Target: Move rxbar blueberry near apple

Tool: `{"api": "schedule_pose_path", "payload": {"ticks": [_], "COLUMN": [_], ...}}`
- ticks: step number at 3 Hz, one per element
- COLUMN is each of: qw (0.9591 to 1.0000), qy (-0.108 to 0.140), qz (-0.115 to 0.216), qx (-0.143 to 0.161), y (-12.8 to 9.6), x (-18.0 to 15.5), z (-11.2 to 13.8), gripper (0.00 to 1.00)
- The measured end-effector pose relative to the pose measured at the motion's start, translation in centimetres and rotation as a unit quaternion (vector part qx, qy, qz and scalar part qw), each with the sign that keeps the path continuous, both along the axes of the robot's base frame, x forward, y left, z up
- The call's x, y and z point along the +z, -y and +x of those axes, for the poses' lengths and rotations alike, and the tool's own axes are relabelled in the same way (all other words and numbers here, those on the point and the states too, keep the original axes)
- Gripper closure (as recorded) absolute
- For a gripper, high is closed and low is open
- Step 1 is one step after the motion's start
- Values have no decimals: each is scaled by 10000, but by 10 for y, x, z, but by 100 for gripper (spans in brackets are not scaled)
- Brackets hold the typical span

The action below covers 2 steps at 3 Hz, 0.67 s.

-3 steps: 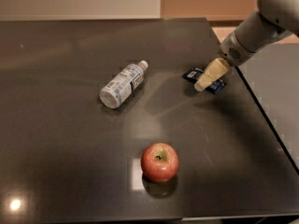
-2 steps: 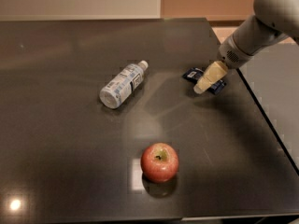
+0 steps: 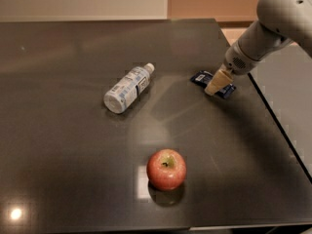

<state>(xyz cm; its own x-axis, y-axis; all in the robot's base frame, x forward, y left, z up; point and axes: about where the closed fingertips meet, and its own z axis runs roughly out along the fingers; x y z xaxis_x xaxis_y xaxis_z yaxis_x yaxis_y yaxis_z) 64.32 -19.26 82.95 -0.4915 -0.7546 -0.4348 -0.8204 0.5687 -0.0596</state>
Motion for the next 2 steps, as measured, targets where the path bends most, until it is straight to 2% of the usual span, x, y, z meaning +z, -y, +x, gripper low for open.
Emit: {"api": "schedule_pose_path", "payload": {"ticks": [2], "qw": [9990], "qy": [149], "qz": [-389], "qx": [184], "y": [4], "x": [5], "z": [-11], "gripper": [85]}}
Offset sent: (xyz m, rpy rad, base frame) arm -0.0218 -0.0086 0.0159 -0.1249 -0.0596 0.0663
